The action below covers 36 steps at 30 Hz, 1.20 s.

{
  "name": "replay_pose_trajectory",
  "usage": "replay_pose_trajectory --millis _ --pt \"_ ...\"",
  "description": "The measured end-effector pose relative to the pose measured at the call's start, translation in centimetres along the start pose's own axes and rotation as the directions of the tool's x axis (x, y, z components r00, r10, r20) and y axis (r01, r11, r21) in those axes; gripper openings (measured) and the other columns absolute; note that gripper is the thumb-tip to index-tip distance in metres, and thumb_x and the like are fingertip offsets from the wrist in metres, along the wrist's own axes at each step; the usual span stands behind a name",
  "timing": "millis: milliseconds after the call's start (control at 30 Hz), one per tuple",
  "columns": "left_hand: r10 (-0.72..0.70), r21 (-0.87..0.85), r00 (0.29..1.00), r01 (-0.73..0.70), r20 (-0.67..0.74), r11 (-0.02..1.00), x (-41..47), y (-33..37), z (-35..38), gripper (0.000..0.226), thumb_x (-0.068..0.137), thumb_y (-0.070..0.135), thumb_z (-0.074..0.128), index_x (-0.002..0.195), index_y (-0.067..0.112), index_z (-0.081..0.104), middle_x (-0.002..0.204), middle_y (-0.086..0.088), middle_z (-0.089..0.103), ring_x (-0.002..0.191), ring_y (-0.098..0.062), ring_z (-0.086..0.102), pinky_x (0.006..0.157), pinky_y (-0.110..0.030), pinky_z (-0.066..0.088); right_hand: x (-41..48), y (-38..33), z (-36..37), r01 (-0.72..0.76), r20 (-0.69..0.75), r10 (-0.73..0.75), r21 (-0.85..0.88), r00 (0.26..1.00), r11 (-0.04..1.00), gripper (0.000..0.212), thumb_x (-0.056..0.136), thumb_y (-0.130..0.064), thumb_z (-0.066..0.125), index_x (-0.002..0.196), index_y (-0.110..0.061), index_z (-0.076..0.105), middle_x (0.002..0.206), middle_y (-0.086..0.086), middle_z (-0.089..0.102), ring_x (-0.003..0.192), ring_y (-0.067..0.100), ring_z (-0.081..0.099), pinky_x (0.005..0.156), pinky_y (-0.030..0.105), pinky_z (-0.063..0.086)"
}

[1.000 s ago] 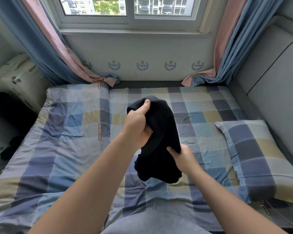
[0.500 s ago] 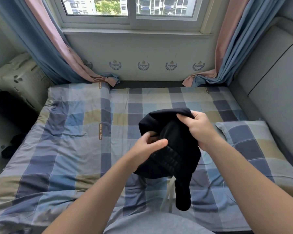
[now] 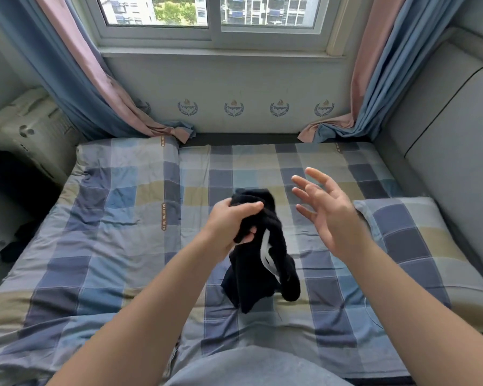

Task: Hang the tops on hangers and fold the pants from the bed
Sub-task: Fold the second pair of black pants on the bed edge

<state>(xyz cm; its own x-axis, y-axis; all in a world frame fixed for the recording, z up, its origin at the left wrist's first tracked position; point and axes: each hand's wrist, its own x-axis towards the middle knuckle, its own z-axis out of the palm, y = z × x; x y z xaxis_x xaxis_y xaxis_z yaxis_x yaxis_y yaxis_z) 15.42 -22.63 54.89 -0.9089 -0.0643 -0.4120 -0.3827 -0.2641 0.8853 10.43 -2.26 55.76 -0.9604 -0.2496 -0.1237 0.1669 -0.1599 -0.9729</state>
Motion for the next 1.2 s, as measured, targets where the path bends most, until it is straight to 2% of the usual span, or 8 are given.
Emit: replay_pose_trajectory --millis 133,300,467,600,767,900,1033,1200 --pt "-0.122 -0.169 0.992 0.118 -0.016 0.979 -0.4 0.4 0.1 0.024 0.091 0.017 0.071 0.111 0.004 0.066 0.088 -0.012 0.063 0.057 -0.017 0.055 0.053 -0.026 0.049 -3.3 2.6 0.5 0.134 0.111 -0.107 -0.271 0.988 0.953 0.073 0.08 -0.052 0.069 0.146 -0.047 0.04 0.144 -0.018 0.053 0.136 0.002 0.046 0.11 0.032 0.039" --pt "-0.204 -0.39 0.979 0.195 0.018 0.9 -1.1 0.0 1.0 0.027 0.092 0.021 0.07 0.113 0.004 0.067 0.093 -0.011 0.069 0.068 -0.016 0.061 0.058 -0.023 0.053 -4.8 7.1 2.4 -0.068 0.149 0.161 -0.493 0.976 0.867 0.095 0.077 -0.052 0.076 0.152 -0.056 0.017 0.146 -0.025 0.044 0.132 -0.007 0.041 0.107 0.029 0.039" --pt "-0.204 -0.498 0.978 0.195 0.037 0.845 -1.3 0.3 1.2 0.027 0.089 0.019 0.074 0.11 0.004 0.068 0.101 -0.014 0.071 0.089 -0.024 0.065 0.061 -0.027 0.055 -4.0 9.9 1.6 -0.129 -0.032 0.148 -0.691 0.988 0.712 0.017 0.095 -0.019 0.053 0.103 -0.033 0.059 0.084 -0.008 0.066 0.078 0.016 0.062 0.069 0.036 0.051" --pt "-0.154 -0.289 0.983 0.121 -0.095 0.95 -1.1 0.0 0.2 0.043 0.082 0.034 0.081 0.108 0.005 0.064 0.093 -0.011 0.067 0.07 -0.02 0.063 0.059 -0.028 0.055 -2.6 9.1 -0.9 -0.115 -0.021 0.154 -0.768 0.988 0.63 0.008 0.096 -0.02 0.06 0.102 -0.024 0.063 0.095 -0.003 0.07 0.09 0.021 0.064 0.079 0.038 0.053" --pt "-0.048 0.198 0.995 0.066 -0.093 0.978 -0.7 -1.0 -2.1 0.091 0.067 0.053 0.087 0.14 0.033 0.036 0.114 -0.011 0.062 0.061 -0.016 0.061 0.064 -0.031 0.059 -1.5 4.4 -4.4 -0.088 0.104 0.275 -0.792 0.956 0.604 0.018 0.086 -0.034 0.077 0.099 -0.024 0.069 0.092 -0.003 0.074 0.088 0.015 0.07 0.083 0.034 0.056" --pt "0.002 0.489 1.0 -0.013 0.022 0.872 -0.3 -1.6 -3.3 0.052 0.079 0.045 0.082 0.121 0.035 0.053 0.105 -0.002 0.065 0.061 -0.011 0.062 0.064 -0.027 0.06 -1.6 0.2 -5.5 -0.093 0.148 0.293 -0.734 0.945 0.673 0.028 0.082 -0.059 0.069 0.085 -0.032 0.074 0.079 -0.006 0.074 0.073 0.009 0.071 0.064 0.016 0.052" --pt "-0.002 0.622 1.0 -0.003 0.007 0.783 0.8 -1.7 -4.1 0.028 0.092 0.057 0.061 0.105 0.032 0.063 0.085 0.003 0.066 0.056 -0.003 0.058 0.052 -0.019 0.047 -0.5 -1.6 -6.6 -0.024 0.176 0.262 -0.787 0.949 0.617 0.011 0.097 -0.026 0.066 0.092 -0.03 0.076 0.088 0.0 0.075 0.08 0.018 0.07 0.075 0.027 0.053" --pt "-0.268 0.587 0.958 0.275 -0.1 0.761 2.2 -2.1 -5.1 0.044 0.09 0.065 0.048 0.118 0.034 0.062 0.11 0.005 0.07 0.101 -0.016 0.064 0.074 -0.034 0.053 1.3 -1.5 -8.2 0.033 0.124 0.198 -0.912 0.972 0.408 0.045 0.093 0.008 0.049 0.107 -0.029 0.07 0.1 -0.004 0.072 0.078 0.015 0.064 0.067 0.024 0.047"
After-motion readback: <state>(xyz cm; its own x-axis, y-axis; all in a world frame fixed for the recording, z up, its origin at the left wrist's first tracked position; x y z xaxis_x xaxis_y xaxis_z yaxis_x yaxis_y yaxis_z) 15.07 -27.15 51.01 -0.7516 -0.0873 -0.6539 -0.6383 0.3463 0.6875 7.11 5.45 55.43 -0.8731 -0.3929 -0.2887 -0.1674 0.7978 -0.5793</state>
